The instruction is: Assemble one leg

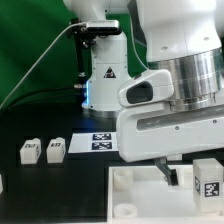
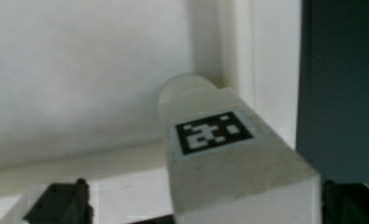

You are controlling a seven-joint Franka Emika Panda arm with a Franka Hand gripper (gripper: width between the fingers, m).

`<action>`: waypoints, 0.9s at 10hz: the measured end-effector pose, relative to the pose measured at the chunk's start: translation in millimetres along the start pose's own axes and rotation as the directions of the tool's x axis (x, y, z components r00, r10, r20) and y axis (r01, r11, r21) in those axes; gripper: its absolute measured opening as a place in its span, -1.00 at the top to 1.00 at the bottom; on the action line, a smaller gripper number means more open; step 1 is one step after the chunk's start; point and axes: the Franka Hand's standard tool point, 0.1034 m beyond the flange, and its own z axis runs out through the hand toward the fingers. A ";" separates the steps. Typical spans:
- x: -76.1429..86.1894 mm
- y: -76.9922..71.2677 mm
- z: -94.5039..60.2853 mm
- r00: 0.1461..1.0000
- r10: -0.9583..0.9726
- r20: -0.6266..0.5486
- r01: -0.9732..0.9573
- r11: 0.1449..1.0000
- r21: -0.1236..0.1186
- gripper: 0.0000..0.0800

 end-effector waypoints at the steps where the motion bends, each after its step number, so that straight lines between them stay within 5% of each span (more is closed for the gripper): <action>1: -0.1 -0.3 0.0 1.000 0.016 0.000 -0.016 1.000 0.001 -0.57; 3: -0.4 -1.1 0.2 0.992 0.128 0.001 -0.128 0.992 0.005 0.27; 5: -0.5 -1.3 0.3 0.961 0.277 0.002 -0.277 0.961 0.005 0.26; 7: 1.6 -0.9 1.9 0.842 0.540 0.020 -0.540 0.842 -0.008 0.26; 9: 1.9 -2.9 4.0 0.483 0.875 0.021 -0.874 0.484 -0.049 0.26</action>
Offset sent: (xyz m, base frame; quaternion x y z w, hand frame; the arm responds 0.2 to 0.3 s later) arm 0.0000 0.0000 0.0000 0.0000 0.0000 0.2667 0.9638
